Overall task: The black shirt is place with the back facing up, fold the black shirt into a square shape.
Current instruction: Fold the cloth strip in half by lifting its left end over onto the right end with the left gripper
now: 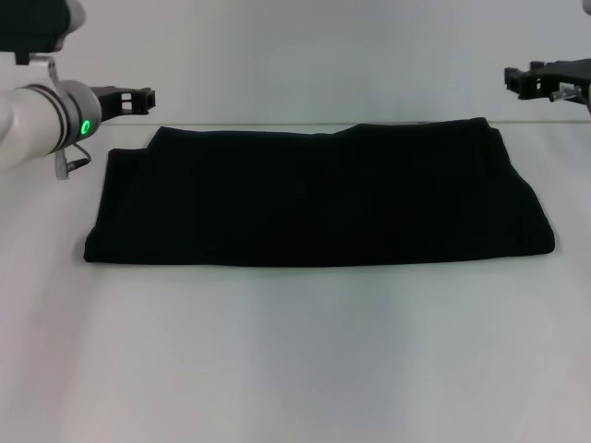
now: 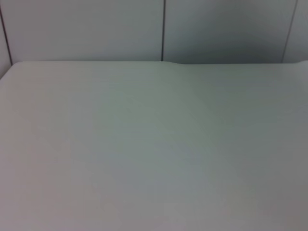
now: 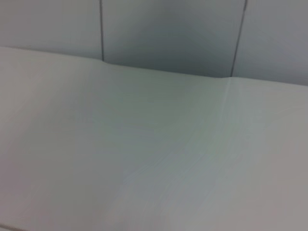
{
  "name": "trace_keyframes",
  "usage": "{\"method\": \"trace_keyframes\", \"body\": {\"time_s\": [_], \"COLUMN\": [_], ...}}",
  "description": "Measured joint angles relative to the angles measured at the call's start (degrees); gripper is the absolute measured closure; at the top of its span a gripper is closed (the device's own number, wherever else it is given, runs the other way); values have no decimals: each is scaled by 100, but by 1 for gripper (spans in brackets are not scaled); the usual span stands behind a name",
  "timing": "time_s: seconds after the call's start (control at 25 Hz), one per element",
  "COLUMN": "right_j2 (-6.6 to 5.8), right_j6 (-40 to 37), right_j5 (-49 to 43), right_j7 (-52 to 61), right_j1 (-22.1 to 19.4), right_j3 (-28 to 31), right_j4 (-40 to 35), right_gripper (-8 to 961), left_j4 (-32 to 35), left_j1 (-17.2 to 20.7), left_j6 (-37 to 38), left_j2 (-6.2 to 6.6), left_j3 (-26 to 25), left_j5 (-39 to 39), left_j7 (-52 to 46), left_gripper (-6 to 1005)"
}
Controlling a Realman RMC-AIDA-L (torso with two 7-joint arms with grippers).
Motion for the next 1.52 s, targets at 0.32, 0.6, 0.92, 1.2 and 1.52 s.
{"method": "trace_keyframes", "body": {"time_s": [0.32, 0.6, 0.92, 1.2, 1.52], "right_j2": [-173, -498, -670, -738, -769], "right_j6": [-789, -2401, -3983, -4723, -4804], "right_j5": [429, 540, 708, 731, 701], "right_j7": [109, 772, 1009, 1034, 1062], "right_j1": [-106, -260, -622, -945, -1223], "right_j3": [64, 30, 80, 78, 42], "right_j4": [-88, -97, -305, -460, -475], "right_gripper": [422, 125, 55, 56, 58], "left_j4": [223, 412, 936, 1704, 2278], "left_j1": [192, 386, 833, 1366, 1946], "left_j6": [347, 1439, 2220, 3313, 3693], "left_j2": [25, 94, 140, 95, 2], "left_j3": [2, -9, -63, -51, -43], "left_j5": [-323, -374, -372, -377, -407], "left_j7": [-3, -441, -1059, -1079, -864], "left_gripper": [355, 69, 49, 55, 61]}}
